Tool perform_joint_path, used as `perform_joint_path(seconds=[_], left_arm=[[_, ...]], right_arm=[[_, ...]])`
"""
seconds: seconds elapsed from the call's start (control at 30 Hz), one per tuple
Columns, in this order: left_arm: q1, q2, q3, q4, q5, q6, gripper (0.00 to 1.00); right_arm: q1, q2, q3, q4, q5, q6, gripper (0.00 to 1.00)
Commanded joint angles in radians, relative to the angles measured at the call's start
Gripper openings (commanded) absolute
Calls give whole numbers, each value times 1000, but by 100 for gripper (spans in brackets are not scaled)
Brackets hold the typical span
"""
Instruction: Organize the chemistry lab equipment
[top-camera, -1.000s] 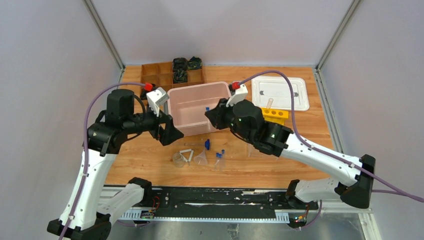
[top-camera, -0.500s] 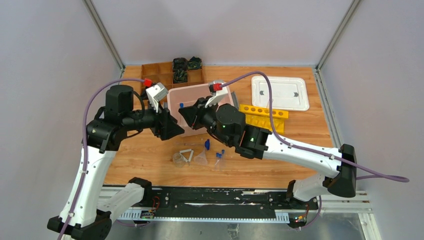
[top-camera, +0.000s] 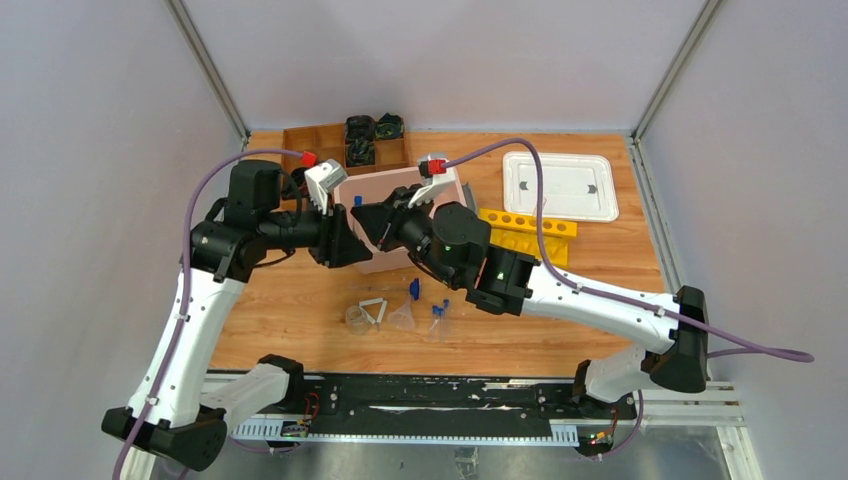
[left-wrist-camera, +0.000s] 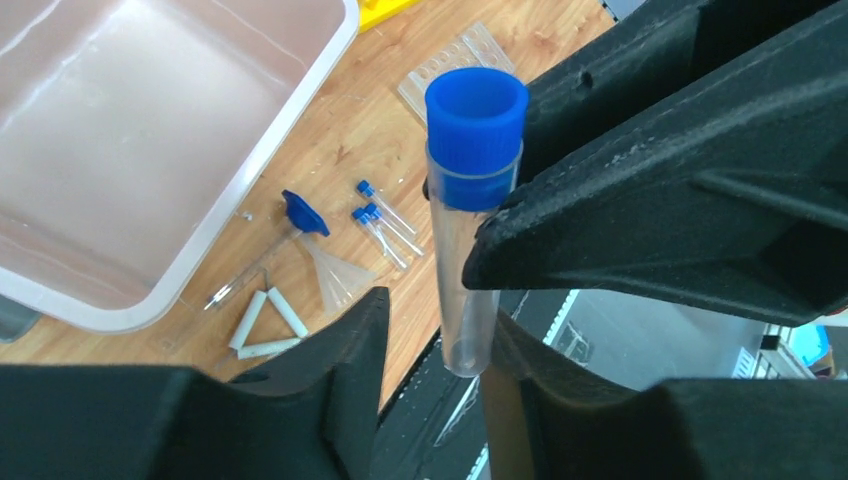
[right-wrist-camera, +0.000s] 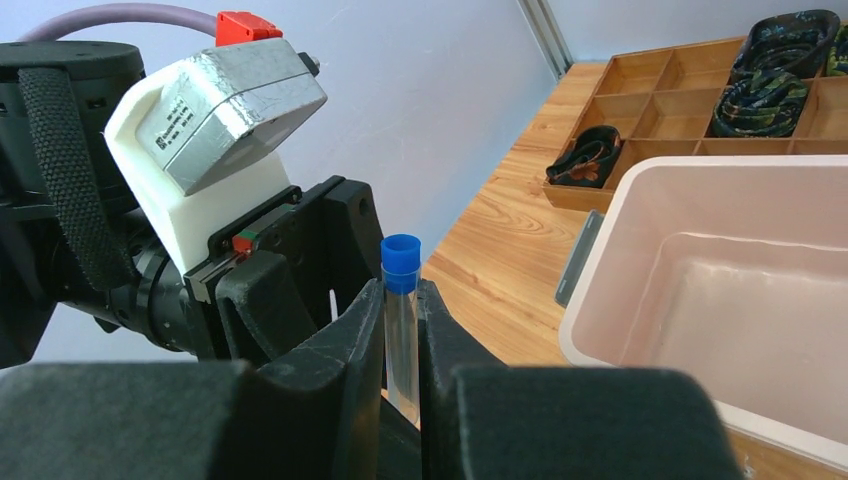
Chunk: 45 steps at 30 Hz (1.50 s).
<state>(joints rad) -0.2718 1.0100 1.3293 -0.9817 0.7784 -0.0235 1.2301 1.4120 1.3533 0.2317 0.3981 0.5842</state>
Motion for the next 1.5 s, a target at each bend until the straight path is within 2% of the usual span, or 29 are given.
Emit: perform_joint_path(seconds=[0.0, 0.1, 0.17, 0.2, 0.3, 0.33, 0.4, 0.5, 0.6, 0.73, 0.93, 1.03, 1.2, 1.37, 1.47], left_arm=[[-4, 7, 38, 12, 22, -12, 39], [-4, -3, 33, 28, 18, 0, 23], [-4, -13, 29, 34, 10, 19, 13], [-4, -18, 26, 35, 9, 35, 9], [-4, -34, 19, 35, 10, 101, 3], [-4, -42, 14, 35, 16, 135, 2], [-4, -59, 4, 37, 32, 185, 1], [-4, -79, -11, 37, 47, 244, 0], [-4, -81, -12, 37, 44, 252, 0], [-4, -71, -3, 37, 48, 240, 0], [-4, -71, -17, 36, -1, 246, 0], [-4, -67, -25, 36, -29, 251, 0], [-5, -55, -37, 35, -48, 254, 0], [-4, -57, -38, 34, -26, 254, 0], [-4, -66, -40, 35, -21, 256, 0]], right_arm=[[22, 1, 32, 31, 19, 18, 0], [22, -7, 22, 21, 34, 19, 1], [22, -12, 23, 0, 50, 18, 8], [21, -13, 30, -19, 52, 17, 17], [-5, 4, 126, -207, 18, 42, 42], [-22, 16, 169, -309, -15, 60, 47], [-65, 40, 244, -435, -126, 92, 55], [-126, 102, 365, -575, -325, 87, 60], [-161, 172, 512, -703, -468, 58, 61], [-165, 205, 571, -753, -526, 26, 61], [-173, 205, 575, -760, -530, 17, 47], [-174, 198, 570, -764, -524, 14, 53], [-175, 185, 566, -766, -520, 6, 54], [-176, 217, 584, -768, -527, 6, 52], [-176, 241, 603, -775, -533, 2, 46]])
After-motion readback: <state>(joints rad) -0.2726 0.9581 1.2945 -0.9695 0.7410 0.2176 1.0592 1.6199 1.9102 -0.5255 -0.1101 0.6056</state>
